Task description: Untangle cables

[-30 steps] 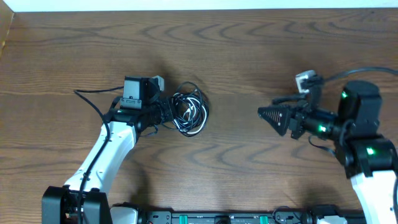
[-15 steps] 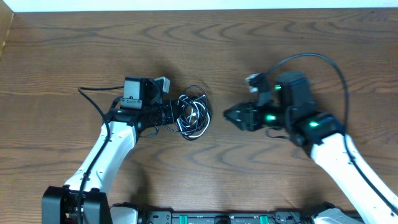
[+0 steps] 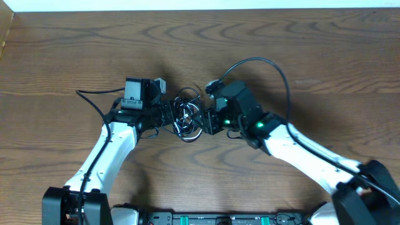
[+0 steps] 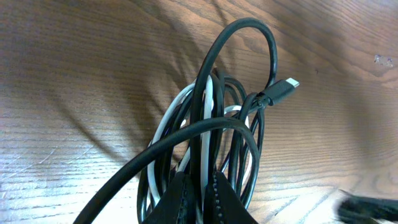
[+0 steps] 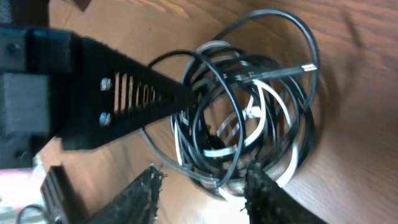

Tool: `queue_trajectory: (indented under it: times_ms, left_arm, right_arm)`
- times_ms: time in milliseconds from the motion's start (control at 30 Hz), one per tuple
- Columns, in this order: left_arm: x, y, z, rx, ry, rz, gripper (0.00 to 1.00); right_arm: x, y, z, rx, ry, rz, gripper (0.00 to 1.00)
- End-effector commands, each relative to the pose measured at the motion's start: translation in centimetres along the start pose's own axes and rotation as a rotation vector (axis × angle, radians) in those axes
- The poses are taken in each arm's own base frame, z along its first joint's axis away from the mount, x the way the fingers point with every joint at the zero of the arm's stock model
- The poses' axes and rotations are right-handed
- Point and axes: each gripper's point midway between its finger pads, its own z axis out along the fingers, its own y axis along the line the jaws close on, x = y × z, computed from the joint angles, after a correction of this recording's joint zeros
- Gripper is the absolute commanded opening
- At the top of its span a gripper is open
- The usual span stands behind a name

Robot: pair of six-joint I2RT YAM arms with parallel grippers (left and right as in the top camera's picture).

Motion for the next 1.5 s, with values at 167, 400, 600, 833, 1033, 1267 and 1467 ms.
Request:
queue_trajectory:
  times_ms: [167,400,600,833,1033,1267,1467]
  left_arm:
    - [-0.7,-0.4,-0.5,0.000,-0.024,-0.070,0.08]
    - [0.0,-0.1,-0.4,-0.010,-0.003,-0.248,0.07]
    - [-0.1,-0.1,-0.4,-0.010,-0.004,-0.452,0.07]
    - [-3.1,-0.3,-1.1,0.035,-0.105,-0.453,0.42]
    - [-5.5,-0.5,-2.6,0.050,-0.165,-0.419,0.55]
    - [-6.7,2.7,-6.8,-0.247,-0.198,-0.332,0.59]
    - [-6.1,6.6,-9.7,-0.337,-0.162,-0.442,0.59]
  right_arm:
    - [-1.1,0.0,2.0,-0.012,-0.049,-0.021,0.37]
    - [-0.8,0.7,2.0,-0.047,-0.032,-0.025,0.40]
    - [-0.2,1.1,1.8,-0.087,-0.004,-0.105,0.47]
    - [-1.4,2.1,-0.3,-0.219,0.001,-0.090,0.48]
    - [-2.4,1.1,-1.2,-0.222,-0.020,-0.072,0.49]
    - [-1.4,1.8,-0.6,-0.203,0.000,-0.159,0.45]
    - [-3.4,3.0,-1.1,-0.095,0.022,-0.198,0.47]
